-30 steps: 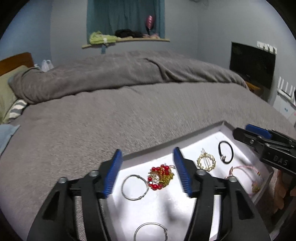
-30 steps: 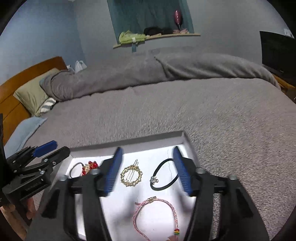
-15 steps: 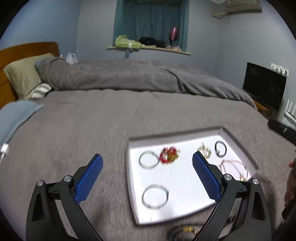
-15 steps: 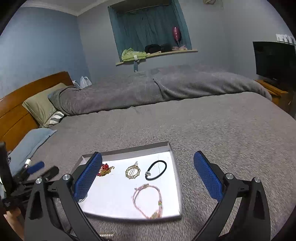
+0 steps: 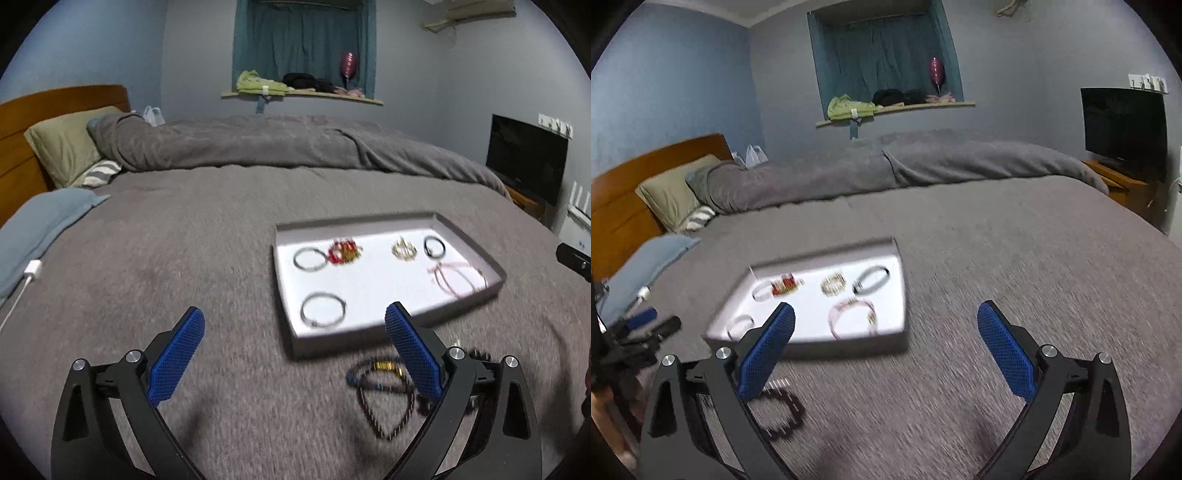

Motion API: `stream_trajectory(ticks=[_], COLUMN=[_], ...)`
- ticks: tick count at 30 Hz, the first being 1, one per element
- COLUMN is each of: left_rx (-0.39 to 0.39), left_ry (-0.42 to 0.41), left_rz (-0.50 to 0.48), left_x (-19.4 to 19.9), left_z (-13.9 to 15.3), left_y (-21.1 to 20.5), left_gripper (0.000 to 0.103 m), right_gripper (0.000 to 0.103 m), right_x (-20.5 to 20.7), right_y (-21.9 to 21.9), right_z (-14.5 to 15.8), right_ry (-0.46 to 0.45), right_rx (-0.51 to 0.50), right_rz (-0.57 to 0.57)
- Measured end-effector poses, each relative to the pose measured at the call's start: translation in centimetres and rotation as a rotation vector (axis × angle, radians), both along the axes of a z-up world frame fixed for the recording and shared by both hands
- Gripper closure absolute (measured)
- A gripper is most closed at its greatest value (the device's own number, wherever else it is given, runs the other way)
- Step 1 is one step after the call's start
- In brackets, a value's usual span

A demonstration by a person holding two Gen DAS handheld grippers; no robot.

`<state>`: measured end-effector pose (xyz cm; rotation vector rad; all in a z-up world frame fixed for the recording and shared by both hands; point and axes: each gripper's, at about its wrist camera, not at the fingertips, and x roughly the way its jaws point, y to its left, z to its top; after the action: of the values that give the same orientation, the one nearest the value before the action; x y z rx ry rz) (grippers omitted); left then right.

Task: Organize jewelry
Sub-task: 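Withdraw both tools from the tray toward the remaining bracelets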

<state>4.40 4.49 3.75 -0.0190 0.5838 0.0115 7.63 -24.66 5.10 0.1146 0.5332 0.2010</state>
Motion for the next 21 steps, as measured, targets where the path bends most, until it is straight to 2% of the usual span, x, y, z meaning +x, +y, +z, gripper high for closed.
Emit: stream_trajectory(ticks=[7,10,16,21], left_rx=[0.029,0.038,0.082,0.07], left_ry=[0.088,0.113,0.15,0.178], left_rz=[-0.059,-0.1,-0.147,-0.146], left_x=[-1.8,-2.3,-2.0,-1.1], left_z=[-3.1,-3.7,-4.8,-5.4], left_y=[-1.3,-2.0,-3.2,-3.1], left_gripper=[0.006,0.006,0.006,0.006], right_gripper=[0.005,0.005,0.005,0.005], right_x=[-0.8,-1.0,-0.9,-0.4], right_y=[2.3,3.7,5.0,5.6], right_z=[-3.5,-4.2,-5.2,-5.9], right_ry=[0.107,0.127,0.154,0.192], right_rx=[-0.039,-0.053,-0.075,-0.051], right_rz=[0.119,0.159,0.188,0.209])
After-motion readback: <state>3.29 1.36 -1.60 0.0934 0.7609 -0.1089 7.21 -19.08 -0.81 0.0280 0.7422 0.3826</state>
